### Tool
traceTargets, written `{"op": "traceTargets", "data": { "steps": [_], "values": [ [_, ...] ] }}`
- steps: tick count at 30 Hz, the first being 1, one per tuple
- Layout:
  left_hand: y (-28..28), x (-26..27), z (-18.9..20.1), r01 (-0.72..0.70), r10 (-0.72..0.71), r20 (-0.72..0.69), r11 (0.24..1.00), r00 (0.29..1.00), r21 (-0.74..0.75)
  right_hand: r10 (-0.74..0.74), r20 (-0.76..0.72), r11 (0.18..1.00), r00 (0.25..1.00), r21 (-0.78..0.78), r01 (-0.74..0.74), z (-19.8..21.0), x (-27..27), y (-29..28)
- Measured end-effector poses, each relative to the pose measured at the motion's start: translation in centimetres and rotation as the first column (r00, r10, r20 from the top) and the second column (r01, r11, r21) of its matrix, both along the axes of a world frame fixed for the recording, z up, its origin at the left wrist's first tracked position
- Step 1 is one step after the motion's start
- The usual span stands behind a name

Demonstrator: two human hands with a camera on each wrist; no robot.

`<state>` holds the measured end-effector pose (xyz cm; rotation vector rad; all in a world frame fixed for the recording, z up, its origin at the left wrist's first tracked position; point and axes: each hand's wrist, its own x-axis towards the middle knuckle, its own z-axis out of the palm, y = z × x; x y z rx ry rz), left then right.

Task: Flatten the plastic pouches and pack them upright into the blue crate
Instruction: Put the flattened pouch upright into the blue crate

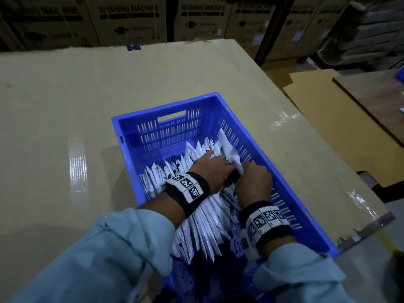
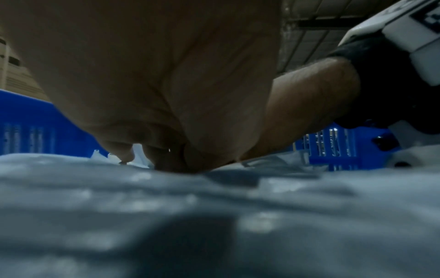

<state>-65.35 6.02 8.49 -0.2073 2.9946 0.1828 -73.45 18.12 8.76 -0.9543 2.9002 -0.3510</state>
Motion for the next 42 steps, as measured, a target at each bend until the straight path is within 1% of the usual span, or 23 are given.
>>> {"op": "traceTargets", "data": {
  "steps": [3,5,7,9,10,13,14,16,18,22,29,32,37,40,42],
  "values": [
    [-0.2,0.2,0.4,-0.098,0.103,-0.034,0.988,0.994,0.119,0.010,-0.013,0.999,1.000,0.037,-0.010,-0.2,0.4,-0.1],
    [-0.3,0.2,0.3,-0.155,0.166,-0.057,0.975,0.985,0.156,0.050,-0.022,0.997,0.999,0.068,-0.048,-0.1,1.0,0.1],
    [-0.4,0.1,0.1,-0.175,0.185,-0.076,0.977,0.980,0.124,0.103,-0.036,0.986,0.994,0.135,-0.097,-0.2,2.0,0.7],
    [-0.6,-0.1,-0.4,-0.163,0.169,-0.073,0.984,0.983,0.074,0.154,-0.107,0.956,0.982,0.269,-0.120,-0.3,3.4,1.4],
    [-0.7,-0.3,-0.8,-0.157,0.161,-0.069,0.986,0.985,0.051,0.153,-0.154,0.945,0.976,0.312,-0.099,-0.2,3.9,1.5],
    [-0.7,-0.8,-1.4,-0.142,0.141,-0.070,0.990,0.988,-0.004,0.065,-0.317,0.957,0.946,0.289,0.031,0.8,3.9,1.0],
    [-0.7,-1.0,-1.4,-0.140,0.140,-0.062,0.990,0.988,-0.007,0.053,-0.289,0.949,0.956,0.312,0.041,1.3,3.8,0.9],
    [-0.6,-1.2,-1.4,-0.140,0.140,-0.041,0.990,0.989,-0.005,0.058,-0.162,0.933,0.985,0.361,0.005,2.4,3.7,0.7],
    [-0.7,-1.5,-1.3,-0.139,0.138,-0.032,0.990,0.990,-0.027,0.081,-0.094,0.922,0.992,0.385,-0.039,3.0,3.4,0.5],
    [-0.5,-1.7,-1.1,-0.133,0.133,-0.013,0.990,0.991,-0.055,0.116,-0.080,0.902,0.990,0.426,-0.071,3.2,2.5,0.3],
    [0.4,-1.8,0.1,-0.165,0.178,0.099,0.978,0.979,-0.126,0.105,-0.059,0.904,0.993,0.421,-0.070,2.8,1.9,0.9],
    [0.8,-2.0,0.4,-0.171,0.186,0.123,0.977,0.975,-0.127,0.124,-0.069,0.895,0.990,0.439,-0.082,2.9,1.8,1.1],
    [1.5,-1.6,0.9,-0.132,0.153,0.150,0.981,0.977,-0.143,0.138,-0.080,0.888,0.987,0.452,-0.088,2.9,1.9,1.3],
    [2.0,-1.2,2.5,-0.113,0.125,0.198,0.991,0.972,-0.071,0.164,-0.108,0.883,0.981,0.459,-0.097,2.3,2.2,1.2],
    [2.3,-0.4,4.6,-0.153,0.147,0.198,0.988,0.969,0.015,0.181,-0.144,0.869,0.973,0.487,-0.089,2.0,2.4,1.1]
  ]
}}
